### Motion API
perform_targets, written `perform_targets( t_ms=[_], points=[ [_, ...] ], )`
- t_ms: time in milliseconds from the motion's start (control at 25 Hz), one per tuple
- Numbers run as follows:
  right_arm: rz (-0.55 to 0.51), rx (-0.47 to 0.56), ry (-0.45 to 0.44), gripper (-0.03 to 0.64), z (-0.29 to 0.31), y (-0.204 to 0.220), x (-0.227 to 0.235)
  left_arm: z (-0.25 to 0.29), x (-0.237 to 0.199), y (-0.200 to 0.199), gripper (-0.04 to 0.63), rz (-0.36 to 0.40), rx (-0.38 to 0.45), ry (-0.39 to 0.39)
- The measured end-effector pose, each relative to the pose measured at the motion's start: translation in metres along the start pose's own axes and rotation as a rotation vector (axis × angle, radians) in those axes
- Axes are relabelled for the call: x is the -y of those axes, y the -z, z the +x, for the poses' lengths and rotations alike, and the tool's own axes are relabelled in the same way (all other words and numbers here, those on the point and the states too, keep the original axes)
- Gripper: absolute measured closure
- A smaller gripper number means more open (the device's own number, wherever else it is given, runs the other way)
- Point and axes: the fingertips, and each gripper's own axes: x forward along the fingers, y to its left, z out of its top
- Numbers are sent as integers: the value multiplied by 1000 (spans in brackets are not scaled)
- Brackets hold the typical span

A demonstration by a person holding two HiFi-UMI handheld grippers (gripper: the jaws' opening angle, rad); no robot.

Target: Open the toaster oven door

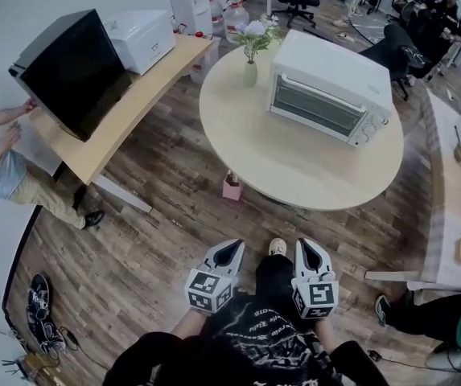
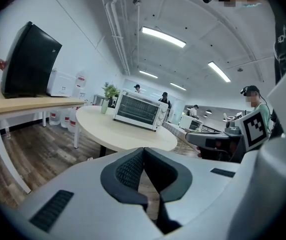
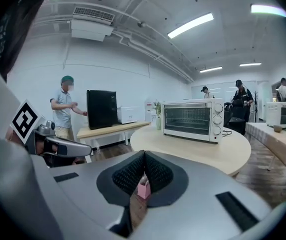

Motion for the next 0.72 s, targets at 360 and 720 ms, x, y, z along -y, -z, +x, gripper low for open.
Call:
perform_targets(
  t_ms=[360, 720],
  points=[
    [21, 19, -72, 609, 95, -51, 98, 110, -7, -58, 577, 12, -9, -72],
    [41, 69, -152, 609, 159, -89, 185, 223, -6, -97, 577, 20, -10, -120]
  ],
)
